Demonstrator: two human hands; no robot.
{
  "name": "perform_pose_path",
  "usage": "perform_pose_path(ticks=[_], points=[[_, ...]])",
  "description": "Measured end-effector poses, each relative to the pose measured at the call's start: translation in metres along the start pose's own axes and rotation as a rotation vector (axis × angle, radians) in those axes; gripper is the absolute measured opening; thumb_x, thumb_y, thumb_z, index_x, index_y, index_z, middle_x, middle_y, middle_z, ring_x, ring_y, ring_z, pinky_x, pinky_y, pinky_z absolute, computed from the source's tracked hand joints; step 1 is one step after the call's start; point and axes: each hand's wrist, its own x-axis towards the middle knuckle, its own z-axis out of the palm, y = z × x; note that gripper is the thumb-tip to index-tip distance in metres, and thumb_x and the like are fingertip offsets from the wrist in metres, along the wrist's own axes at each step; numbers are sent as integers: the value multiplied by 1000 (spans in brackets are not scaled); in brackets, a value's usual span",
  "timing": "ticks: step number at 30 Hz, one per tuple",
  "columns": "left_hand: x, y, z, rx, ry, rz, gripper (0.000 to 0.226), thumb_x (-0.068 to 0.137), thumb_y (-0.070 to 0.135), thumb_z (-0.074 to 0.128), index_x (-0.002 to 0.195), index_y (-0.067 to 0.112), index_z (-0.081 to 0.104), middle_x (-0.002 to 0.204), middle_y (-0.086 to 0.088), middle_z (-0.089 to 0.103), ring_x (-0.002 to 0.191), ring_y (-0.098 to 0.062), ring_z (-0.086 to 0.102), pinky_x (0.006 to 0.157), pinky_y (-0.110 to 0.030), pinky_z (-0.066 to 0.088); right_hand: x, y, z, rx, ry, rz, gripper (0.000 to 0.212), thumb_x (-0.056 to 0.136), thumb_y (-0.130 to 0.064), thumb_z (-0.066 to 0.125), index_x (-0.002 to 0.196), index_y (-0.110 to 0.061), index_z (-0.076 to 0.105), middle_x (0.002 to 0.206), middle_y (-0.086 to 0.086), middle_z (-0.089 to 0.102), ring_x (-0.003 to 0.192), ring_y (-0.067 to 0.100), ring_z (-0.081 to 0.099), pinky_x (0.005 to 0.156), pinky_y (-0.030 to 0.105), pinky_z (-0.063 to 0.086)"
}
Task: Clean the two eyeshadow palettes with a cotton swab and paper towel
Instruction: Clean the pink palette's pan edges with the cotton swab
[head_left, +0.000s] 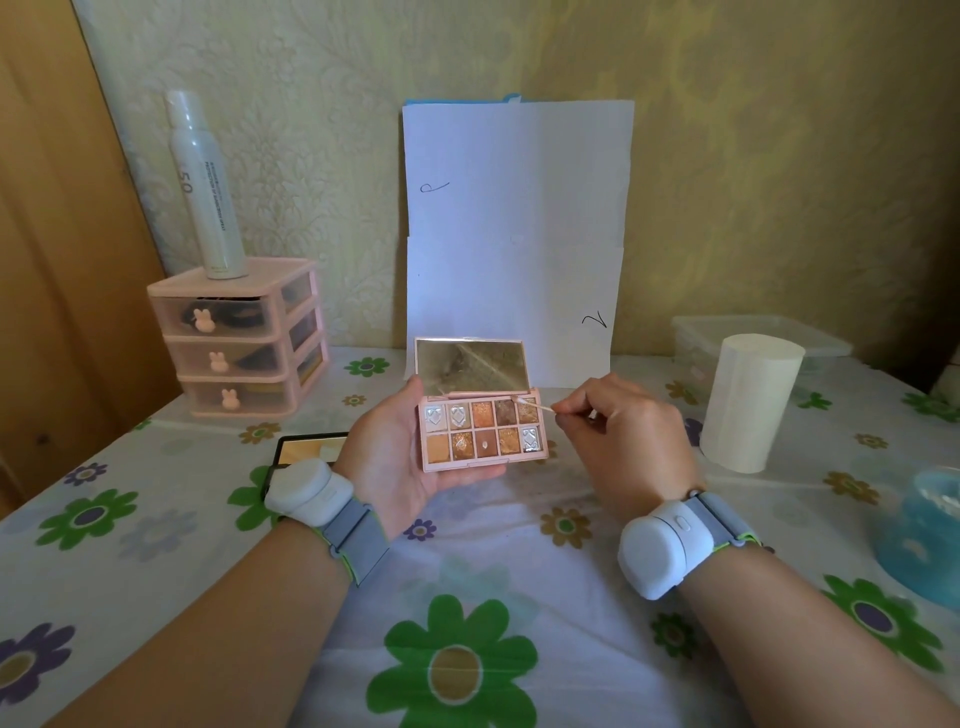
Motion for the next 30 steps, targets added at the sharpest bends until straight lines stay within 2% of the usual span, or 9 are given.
perform_pose_path(ticks=[7,11,15,18,26,30], points=[[1,2,-1,-42,38,25,56,109,47,33,122,3,65,112,-21,76,93,-44,75,71,-62,61,0,2,1,-10,-57,-11,17,79,-9,76,77,-25,73,75,-13,60,71,14,55,64,23,40],[1,1,-2,-25,31,17,57,108,47,33,124,3,64,111,-21,76,94,-44,75,73,-63,60,-1,0,1,-7,-24,3,16,80,-9,76,76,-24,72,75,-10,61,72,16,57,64,25,42],[0,0,1,14,12,-12,58,108,48,34,133,2,60,118,-23,73,103,-47,71,75,-63,60,0,-1,0,-7,15,10,14,81,-10,76,78,-23,73,76,-8,64,72,16,58,64,26,44],[0,0,0,10,10,-16,58,107,48,35,134,2,59,118,-23,73,102,-47,72,72,-62,61,0,-1,0,-10,15,0,13,81,-9,76,78,-22,73,76,-8,64,72,18,59,64,26,44],[1,2,-3,-48,41,48,56,108,47,36,127,3,63,115,-21,75,98,-45,73,74,-64,60,-1,1,0,-38,-93,-31,16,81,-8,74,80,-24,74,78,-11,62,74,16,57,65,25,43],[1,2,-3,-42,47,53,52,108,46,36,117,5,66,110,-20,76,93,-44,75,72,-64,60,-1,0,1,-22,-75,-17,16,80,-9,74,79,-25,73,78,-10,63,74,17,57,65,26,43]])
